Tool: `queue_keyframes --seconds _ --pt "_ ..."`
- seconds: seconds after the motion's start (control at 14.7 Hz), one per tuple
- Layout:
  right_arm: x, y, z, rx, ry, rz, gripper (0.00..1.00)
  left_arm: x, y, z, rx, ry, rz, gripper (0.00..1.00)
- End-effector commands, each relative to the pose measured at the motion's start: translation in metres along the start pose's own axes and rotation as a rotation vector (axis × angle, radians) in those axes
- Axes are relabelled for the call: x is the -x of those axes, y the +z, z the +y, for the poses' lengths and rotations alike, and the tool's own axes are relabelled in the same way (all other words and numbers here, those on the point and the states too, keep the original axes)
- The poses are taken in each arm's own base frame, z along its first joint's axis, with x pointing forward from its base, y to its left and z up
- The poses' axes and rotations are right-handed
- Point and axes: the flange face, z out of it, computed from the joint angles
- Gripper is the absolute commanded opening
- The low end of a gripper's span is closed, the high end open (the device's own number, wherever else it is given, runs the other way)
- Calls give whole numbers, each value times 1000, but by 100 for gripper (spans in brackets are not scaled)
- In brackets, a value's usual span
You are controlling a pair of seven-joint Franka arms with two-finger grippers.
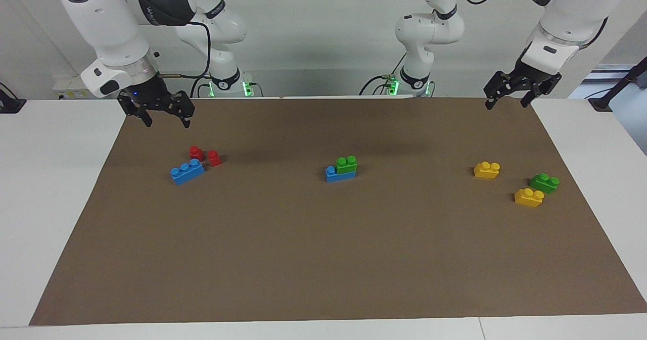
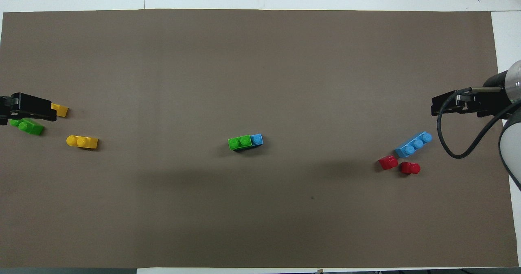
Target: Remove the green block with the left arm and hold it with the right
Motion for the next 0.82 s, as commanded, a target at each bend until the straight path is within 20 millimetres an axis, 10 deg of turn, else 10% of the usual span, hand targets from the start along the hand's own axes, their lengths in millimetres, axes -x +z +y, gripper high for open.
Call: queue_keyframes --seconds 0.0,0.54,0.75 --pt "1 0 2 9 -20 9 100 7 -1 -3 21 4 -3 100" --pt "-1 -1 -3 -4 3 23 100 7 -1 -3 21 4 -4 100" --pt "-2 8 -32 -74 302 27 99 7 -1 -3 21 4 -4 100"
